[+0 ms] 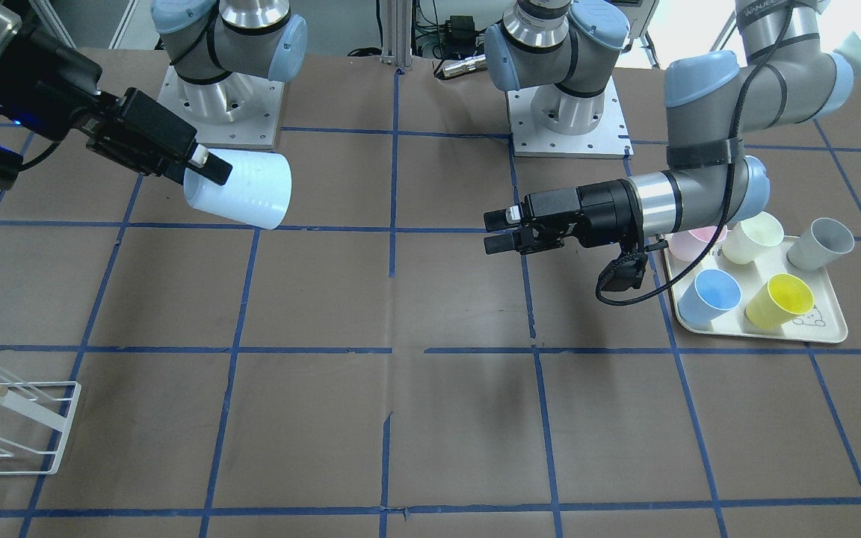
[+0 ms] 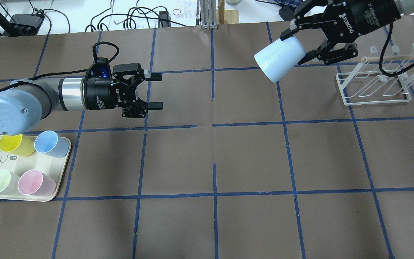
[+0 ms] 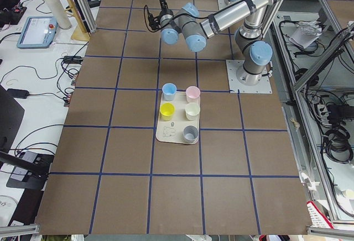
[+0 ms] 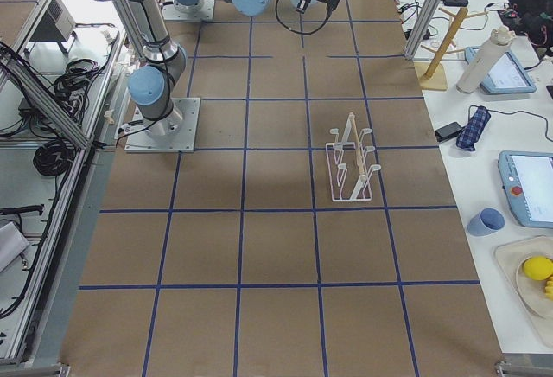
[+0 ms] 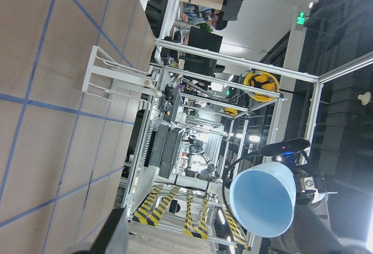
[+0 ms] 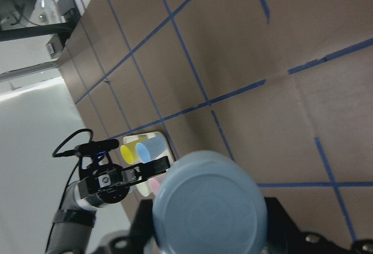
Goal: Transfer IKEA cup to right arm and place on rack
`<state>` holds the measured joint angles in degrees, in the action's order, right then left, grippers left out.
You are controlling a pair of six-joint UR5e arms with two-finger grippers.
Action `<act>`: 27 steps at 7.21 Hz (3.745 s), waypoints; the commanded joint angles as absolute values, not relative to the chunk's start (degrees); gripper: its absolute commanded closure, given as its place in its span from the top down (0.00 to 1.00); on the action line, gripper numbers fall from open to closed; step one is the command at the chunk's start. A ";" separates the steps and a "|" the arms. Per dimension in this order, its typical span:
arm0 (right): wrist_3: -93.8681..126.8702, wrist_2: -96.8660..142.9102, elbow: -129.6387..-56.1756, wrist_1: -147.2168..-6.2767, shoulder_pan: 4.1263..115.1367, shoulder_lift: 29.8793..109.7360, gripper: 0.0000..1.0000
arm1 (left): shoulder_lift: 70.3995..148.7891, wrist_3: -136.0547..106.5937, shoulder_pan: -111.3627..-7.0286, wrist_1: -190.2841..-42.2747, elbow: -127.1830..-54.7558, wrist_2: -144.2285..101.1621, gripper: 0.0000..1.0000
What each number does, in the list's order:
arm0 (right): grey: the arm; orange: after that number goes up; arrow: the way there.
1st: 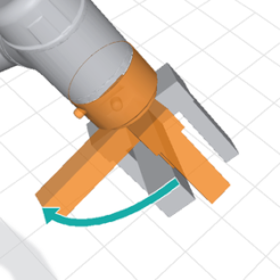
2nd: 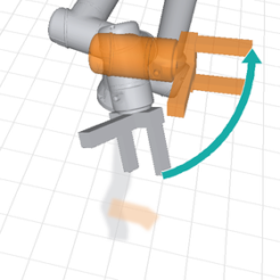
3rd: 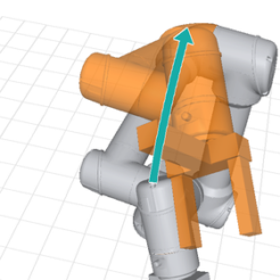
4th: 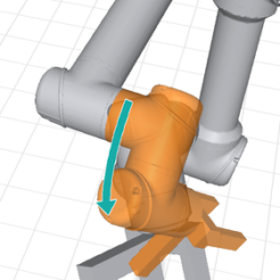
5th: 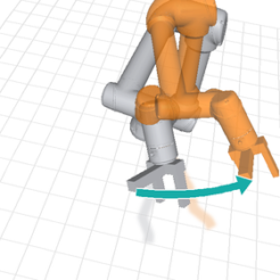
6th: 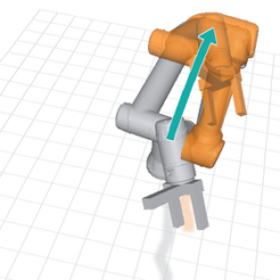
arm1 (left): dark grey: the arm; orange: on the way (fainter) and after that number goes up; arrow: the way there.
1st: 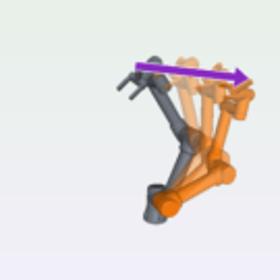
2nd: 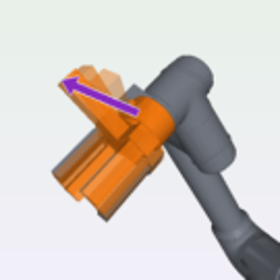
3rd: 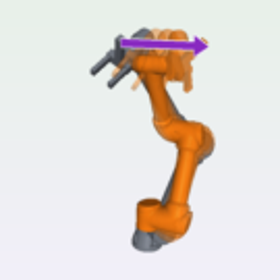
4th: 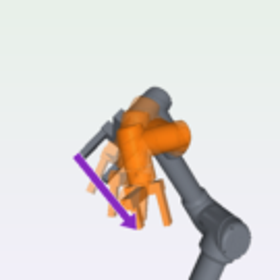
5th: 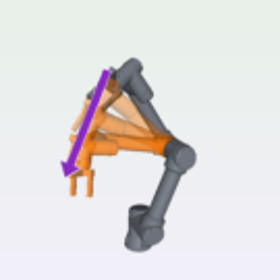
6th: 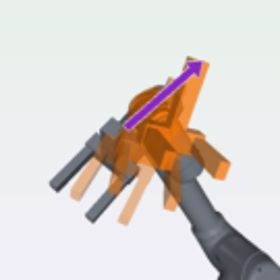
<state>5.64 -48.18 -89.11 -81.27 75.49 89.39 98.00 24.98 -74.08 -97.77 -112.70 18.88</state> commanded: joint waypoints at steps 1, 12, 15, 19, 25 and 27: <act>2.74 -60.06 -89.12 -84.45 75.41 88.16 0.35 | 99.40 7.66 -74.09 -76.33 -112.94 36.04 1.00; -26.19 -91.33 -90.18 -107.39 65.39 79.72 0.12 | 91.57 -1.93 -87.63 -90.21 -87.95 91.05 1.00; -27.15 -90.35 -90.09 -111.43 65.30 77.79 0.00 | 89.84 -5.72 -87.89 -90.97 -87.45 91.49 1.00; -27.07 -88.24 -90.18 -115.31 65.30 75.68 0.00 | 89.56 0.53 -87.28 -90.97 -86.31 91.50 1.00; -26.98 -88.59 -89.83 -114.61 65.74 73.47 1.00 | 89.21 0.53 -87.10 -91.41 -86.13 91.50 1.00; -27.16 -88.59 -89.13 -114.26 66.00 75.22 1.00 | 89.12 0.53 -87.01 -91.41 -86.22 91.49 1.00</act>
